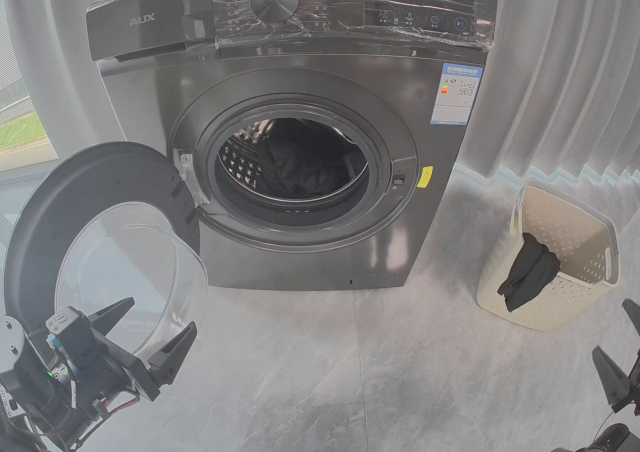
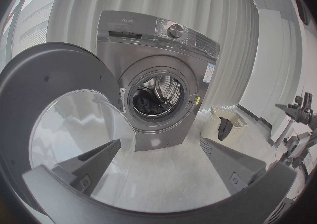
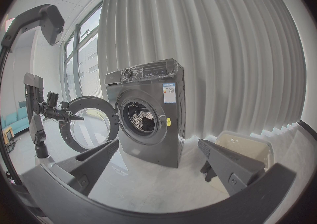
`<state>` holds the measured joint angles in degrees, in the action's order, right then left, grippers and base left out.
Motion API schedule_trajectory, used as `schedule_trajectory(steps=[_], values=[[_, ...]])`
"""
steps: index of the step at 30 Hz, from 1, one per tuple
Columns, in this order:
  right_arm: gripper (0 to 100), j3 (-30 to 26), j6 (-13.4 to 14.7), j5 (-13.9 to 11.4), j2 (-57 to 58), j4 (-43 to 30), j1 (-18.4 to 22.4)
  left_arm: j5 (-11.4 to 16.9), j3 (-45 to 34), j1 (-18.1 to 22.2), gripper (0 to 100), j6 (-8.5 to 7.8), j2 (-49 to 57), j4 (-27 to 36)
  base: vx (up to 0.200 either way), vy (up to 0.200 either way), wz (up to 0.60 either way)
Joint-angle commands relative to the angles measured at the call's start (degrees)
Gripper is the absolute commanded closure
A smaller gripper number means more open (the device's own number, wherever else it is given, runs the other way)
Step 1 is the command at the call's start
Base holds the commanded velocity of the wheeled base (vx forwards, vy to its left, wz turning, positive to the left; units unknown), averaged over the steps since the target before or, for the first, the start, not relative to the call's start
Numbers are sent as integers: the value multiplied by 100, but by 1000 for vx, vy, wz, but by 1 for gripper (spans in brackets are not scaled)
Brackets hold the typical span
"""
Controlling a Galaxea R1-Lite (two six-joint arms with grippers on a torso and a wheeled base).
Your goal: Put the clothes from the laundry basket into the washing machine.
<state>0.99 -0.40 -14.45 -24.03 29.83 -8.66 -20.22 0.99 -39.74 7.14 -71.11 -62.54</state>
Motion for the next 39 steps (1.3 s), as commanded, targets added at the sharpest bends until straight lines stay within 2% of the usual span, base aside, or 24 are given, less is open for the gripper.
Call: schedule_trajectory(steps=[1, 3, 5, 6, 7, 8, 10, 11, 13, 14, 15, 18, 19, 20, 21, 23, 24, 25, 28, 29, 30, 32, 38, 39], values=[[0, -99, 14, 30, 1840, -1172, 285, -8, -99, 116, 0, 77, 730, 374, -200, 0, 0], [0, -99, 23, 65, 1875, -1304, 303, -8, -99, 230, 0, 103, 818, 479, -100, 0, 0], [0, -99, 40, 249, 1884, -1296, 303, -8, -99, 265, 0, 112, 941, 585, 0, 0, 0], [0, -99, 84, 469, 1875, -1304, 312, -8, -99, 318, 0, 112, 1055, 664, 0, 0, 0], [0, -99, 84, 469, 1875, -1304, 312, -8, -99, 318, 0, 112, 1055, 664, 0, 0, 0], [0, -99, 84, 689, 1884, -1366, 382, 10, -99, 485, 0, 112, 1222, 769, 0, 0, 0], [0, -99, 84, 698, 1946, -1445, 540, 10, -99, 564, 0, 112, 1284, 840, 0, 0, 0], [0, -99, 31, 645, 2130, -1726, 892, 1, -99, 705, 0, 138, 1398, 963, 0, 0, 0], [0, -99, -65, 610, 2376, -2104, 901, 10, -99, 924, 0, 235, 1670, 1209, 0, 0, 0], [0, -99, -30, 618, 2368, -2236, 830, 27, -99, 1065, 0, 402, 1978, 1499, 0, 0, 0], [0, -99, 31, 618, 2368, -2289, 822, 27, -99, 1100, 0, 463, 2154, 1657, 0, 0, 0], [0, -99, 330, 618, 2368, -2561, 822, 54, -99, 1258, 0, 516, 2857, 2316, 0, 0, 0], [0, -99, 392, 610, 2368, -2552, 839, 106, -99, 1460, 0, 472, 3323, 2694, 0, 0, 0], [0, -99, 392, 610, 2368, -2552, 839, 115, -99, 1478, 0, 472, 3367, 2729, 0, 0, 0], [0, -99, 374, 601, 2368, -2552, 848, 300, -99, 1777, 0, 402, 3815, 3055, 0, 0, 0], [0, -99, 330, 583, 2359, -2552, 848, 599, -99, 2005, 0, 288, 4228, 3283, 0, 0, 0], [0, -99, 339, 583, 2359, -2552, 848, 625, -99, 2023, 0, 279, 4263, 3292, 0, 0, 0], [0, -99, 392, 522, 2368, -2561, 830, 906, -99, 2251, 0, 112, 4623, 3591, 0, 0, 0], [0, -99, 524, 434, 2368, -2552, 839, 1249, -99, 2752, 0, -249, 5133, 4136, 0, 0, 0], [0, -99, 532, 443, 2368, -2552, 839, 1372, -99, 2867, 0, -310, 5265, 4259, 0, 0, 0], [0, -99, 532, 443, 2368, -2552, 830, 1539, -99, 2999, 0, -336, 5388, 4382, 0, 0, 0], [0, -99, 532, 443, 2368, -2552, 830, 1680, -99, 3148, 0, -345, 5581, 4531, 0, 0, 0], [0, -99, 532, 434, 2359, -2552, 839, 1759, -99, 3280, 0, -389, 6100, 5076, 0, 0, -500], [0, -99, 550, 434, 2368, -2552, 830, 1794, -99, 3341, 0, -407, 6346, 5348, 0, 0, -600]])
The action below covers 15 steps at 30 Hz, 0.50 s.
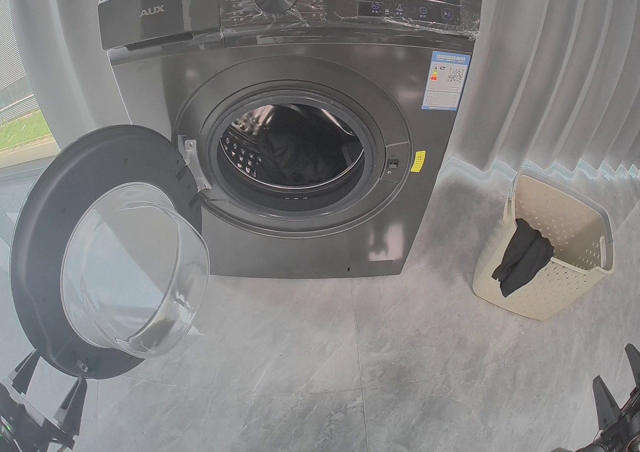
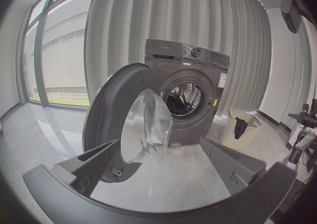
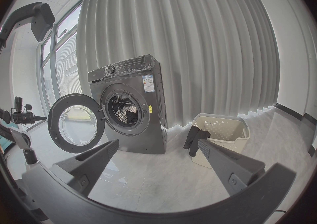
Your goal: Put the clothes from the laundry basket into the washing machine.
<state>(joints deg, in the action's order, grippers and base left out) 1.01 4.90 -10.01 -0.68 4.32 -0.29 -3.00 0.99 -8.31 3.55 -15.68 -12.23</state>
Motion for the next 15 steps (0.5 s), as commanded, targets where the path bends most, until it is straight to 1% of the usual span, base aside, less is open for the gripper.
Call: schedule_trajectory(steps=[1, 3, 7, 12, 13, 14, 15], values=[[0, -101, 20, -10, 24, -10, 3, 142, -99, 295, 0, -65, 952, 476, 0, 0, 0], [0, -101, 11, -10, 24, -10, 3, 247, -99, 410, 0, -161, 1076, 687, 0, 0, 0], [0, -101, 11, -10, 24, -10, 3, 238, -99, 418, 0, -214, 1067, 783, 0, 0, 0], [0, -101, 20, 8, 33, -1, -6, 300, -99, 410, 0, -100, 1058, 792, 0, 0, 0], [0, -101, 37, -1, 33, -1, -6, 300, -99, 410, 0, -82, 1067, 792, 0, 0, -600], [0, -101, 64, 8, 33, -1, -6, 309, -99, 410, 0, -117, 1058, 792, 0, 0, -600], [0, -101, 125, 25, 33, -1, -6, 309, -99, 410, 0, -197, 1058, 792, 0, 0, -600]])
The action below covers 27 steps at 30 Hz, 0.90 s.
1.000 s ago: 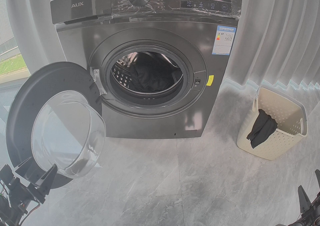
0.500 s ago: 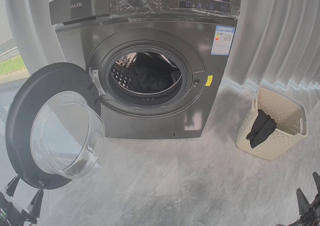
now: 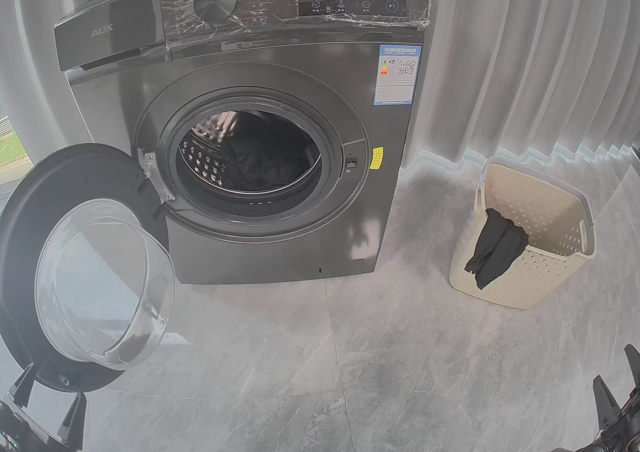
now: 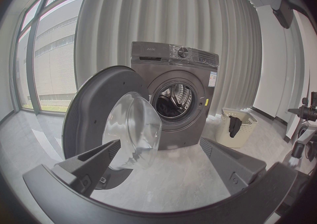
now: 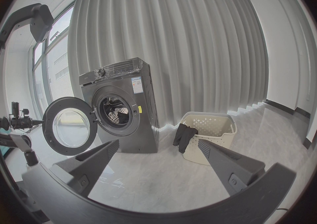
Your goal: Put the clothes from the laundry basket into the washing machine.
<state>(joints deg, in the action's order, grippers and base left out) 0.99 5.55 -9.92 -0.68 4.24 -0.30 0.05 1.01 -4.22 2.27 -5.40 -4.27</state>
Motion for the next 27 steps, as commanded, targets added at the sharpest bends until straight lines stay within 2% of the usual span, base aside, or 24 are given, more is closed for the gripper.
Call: schedule_trajectory(steps=[1, 2, 5, 8, 11, 15, 21, 27], values=[[0, -99, 105, 43, 24, 6, 4, 4, -101, 0, 0, -112, 30, -4, 0, 0, -600], [0, -99, 140, 52, 33, 6, 4, -5, -101, 0, 0, -156, 30, -4, 0, 0, -600], [0, -99, 175, 69, 33, 6, -5, -5, -101, 0, 0, -112, 30, -4, 0, 0, -200], [0, -99, 192, 69, 33, 6, -5, -14, -101, 0, 0, 2, 30, -4, 0, 0, 0], [0, -99, 192, 61, 33, 6, -5, -5, -101, 0, 0, 37, 30, -4, 0, 0, 0], [0, -99, 201, 61, 33, 6, -5, -5, -101, 0, 0, 37, 30, -4, 0, 0, 0], [0, -99, 324, 52, 33, 6, 4, 4, -101, 0, 0, 72, 30, -4, 0, 0, -600], [0, -99, 342, 61, 33, 6, 4, 4, -101, 0, 0, 81, 39, -4, 0, 0, 0]])
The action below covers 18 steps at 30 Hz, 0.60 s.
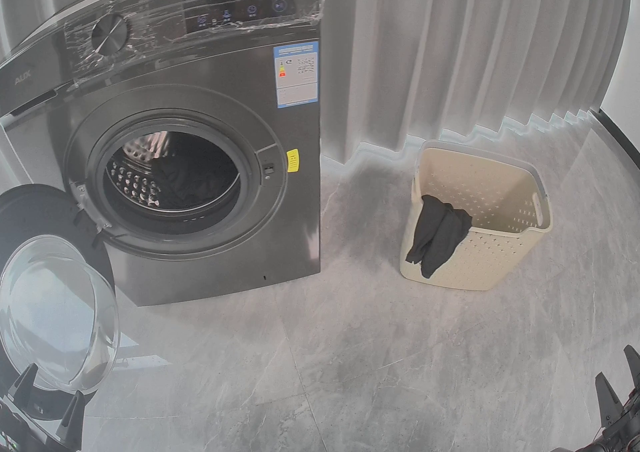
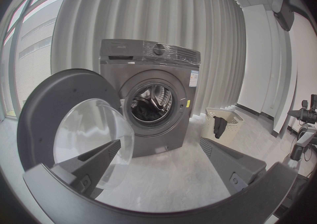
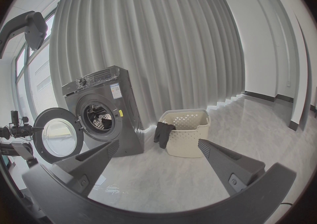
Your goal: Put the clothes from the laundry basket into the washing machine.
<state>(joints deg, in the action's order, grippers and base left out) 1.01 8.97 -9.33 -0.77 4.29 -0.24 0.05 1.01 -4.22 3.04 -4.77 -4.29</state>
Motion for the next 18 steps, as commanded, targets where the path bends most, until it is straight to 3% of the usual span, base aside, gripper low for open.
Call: schedule_trajectory(steps=[1, 5, 11, 18], values=[[0, -101, -1, 10, 33, 2, -2, 4, -101, 0, 0, 13, -33, -2, 0, 0, 0], [0, -101, -1, 10, 33, 2, -2, -5, -101, 0, 0, 39, -33, -2, 0, 0, 0], [0, -101, -1, 10, 42, 2, -2, 13, -101, 0, 0, 83, -33, -2, 200, 0, 0], [0, -101, 8, 10, 42, 2, -2, 21, -101, 0, 0, 83, -24, -2, 0, 0, 0]])
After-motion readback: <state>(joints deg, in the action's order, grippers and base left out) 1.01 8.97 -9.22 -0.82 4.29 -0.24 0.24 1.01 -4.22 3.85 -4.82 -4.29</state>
